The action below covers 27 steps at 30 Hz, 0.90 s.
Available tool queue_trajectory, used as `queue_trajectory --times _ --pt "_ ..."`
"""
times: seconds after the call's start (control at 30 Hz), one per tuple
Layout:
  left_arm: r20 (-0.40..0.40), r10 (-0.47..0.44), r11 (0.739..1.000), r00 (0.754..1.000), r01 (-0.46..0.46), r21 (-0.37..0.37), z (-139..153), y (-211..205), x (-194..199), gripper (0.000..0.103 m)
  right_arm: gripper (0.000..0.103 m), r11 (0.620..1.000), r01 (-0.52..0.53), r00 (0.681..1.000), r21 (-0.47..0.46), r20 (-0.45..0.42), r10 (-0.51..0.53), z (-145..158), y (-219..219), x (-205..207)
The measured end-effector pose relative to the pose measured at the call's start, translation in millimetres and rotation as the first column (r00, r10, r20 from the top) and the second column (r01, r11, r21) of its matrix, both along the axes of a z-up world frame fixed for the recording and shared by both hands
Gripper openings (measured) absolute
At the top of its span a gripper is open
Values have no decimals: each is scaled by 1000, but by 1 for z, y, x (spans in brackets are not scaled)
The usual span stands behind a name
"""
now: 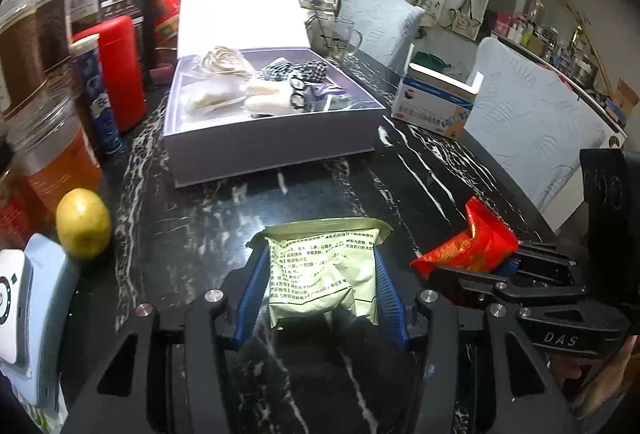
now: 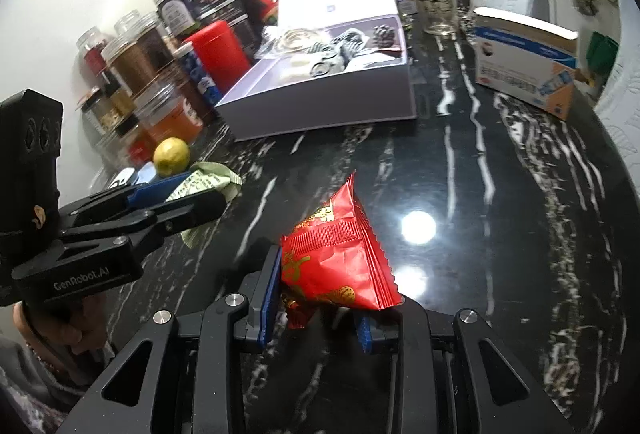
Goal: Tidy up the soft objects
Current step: 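Carry the green sachet and red packet over the lavender box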
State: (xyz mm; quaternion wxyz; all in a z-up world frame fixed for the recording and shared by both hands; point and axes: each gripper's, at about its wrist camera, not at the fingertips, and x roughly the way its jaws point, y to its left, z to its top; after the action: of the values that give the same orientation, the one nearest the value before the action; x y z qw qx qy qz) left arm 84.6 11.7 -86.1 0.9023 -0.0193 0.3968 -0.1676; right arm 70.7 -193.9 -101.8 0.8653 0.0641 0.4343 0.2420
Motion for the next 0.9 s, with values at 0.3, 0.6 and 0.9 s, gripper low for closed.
queue_trajectory --times 0.3,0.6,0.9 --pt "13 29 999 999 -28 -25 3 18 5 51 31 999 -32 999 -7 3 32 3 20 8" --pt "68 70 995 995 -65 -69 26 33 20 51 31 997 -72 996 -22 60 73 24 38 25" --pt "174 106 992 979 -93 -80 63 42 40 51 31 994 -106 982 -37 155 110 63 53 51"
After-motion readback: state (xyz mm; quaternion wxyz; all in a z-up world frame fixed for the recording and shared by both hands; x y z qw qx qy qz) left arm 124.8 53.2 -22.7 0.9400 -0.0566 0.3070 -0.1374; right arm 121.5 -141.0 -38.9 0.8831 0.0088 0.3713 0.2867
